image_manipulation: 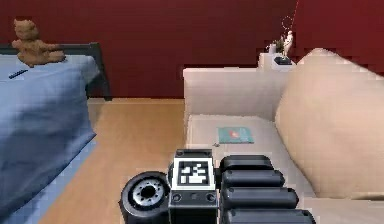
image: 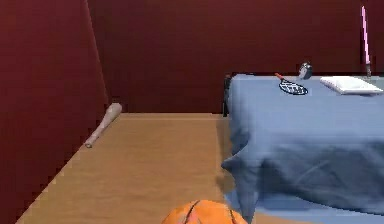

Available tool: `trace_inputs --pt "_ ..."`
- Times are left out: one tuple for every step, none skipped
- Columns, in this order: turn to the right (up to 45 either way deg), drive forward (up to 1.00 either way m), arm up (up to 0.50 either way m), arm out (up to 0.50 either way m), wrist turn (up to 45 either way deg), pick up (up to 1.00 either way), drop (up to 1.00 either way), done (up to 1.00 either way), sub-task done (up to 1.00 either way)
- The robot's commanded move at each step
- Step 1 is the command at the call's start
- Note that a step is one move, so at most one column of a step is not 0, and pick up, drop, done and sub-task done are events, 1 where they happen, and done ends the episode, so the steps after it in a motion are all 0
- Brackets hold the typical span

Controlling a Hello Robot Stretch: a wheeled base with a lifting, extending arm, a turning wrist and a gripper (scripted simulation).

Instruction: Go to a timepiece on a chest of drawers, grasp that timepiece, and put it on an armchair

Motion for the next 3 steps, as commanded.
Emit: trace_inputs --pt "45.0 0.0 0.0 0.0 0.0 0.0 0.0 0.0 0.0" --pt "18.0 0.0 0.0 0.0 0.0 0.0 0.0 0.0 0.0" --pt "-45.0 0.0 0.0 0.0 0.0 0.0 0.0 0.0 0.0"
